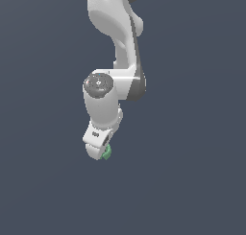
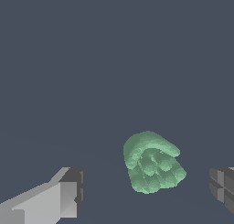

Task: Pick up the object and move it to a goal position.

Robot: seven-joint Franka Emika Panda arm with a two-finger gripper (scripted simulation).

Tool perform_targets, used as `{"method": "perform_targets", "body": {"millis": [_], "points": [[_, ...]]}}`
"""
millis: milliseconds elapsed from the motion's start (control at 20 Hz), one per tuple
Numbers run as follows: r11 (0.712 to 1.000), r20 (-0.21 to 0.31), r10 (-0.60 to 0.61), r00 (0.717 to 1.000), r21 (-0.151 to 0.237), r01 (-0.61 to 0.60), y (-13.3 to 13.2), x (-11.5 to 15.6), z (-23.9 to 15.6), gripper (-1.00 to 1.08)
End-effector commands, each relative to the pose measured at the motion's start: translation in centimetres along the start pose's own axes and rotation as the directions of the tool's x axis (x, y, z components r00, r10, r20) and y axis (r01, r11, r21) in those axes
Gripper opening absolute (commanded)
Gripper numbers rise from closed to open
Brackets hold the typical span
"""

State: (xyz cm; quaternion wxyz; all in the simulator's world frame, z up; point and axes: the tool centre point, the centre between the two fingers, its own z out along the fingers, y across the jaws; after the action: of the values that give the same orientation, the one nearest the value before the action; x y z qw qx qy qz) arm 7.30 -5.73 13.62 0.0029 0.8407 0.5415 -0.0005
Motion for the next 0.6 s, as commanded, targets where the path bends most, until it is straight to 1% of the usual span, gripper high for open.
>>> {"method": "perform_targets", "body": {"millis": [0,250,550], "points": [[0.998,-0.001,-0.061,0.998,0.001,0.061,0.5,-0.4,0.4,1.0],[0.987,-0.002,-0.159,0.987,0.002,0.159,1.4,-1.2,1.0,1.0],[0.972,-0.004,-0.237,0.972,0.003,0.237,2.0,-1.9,1.5,1.0]]}}
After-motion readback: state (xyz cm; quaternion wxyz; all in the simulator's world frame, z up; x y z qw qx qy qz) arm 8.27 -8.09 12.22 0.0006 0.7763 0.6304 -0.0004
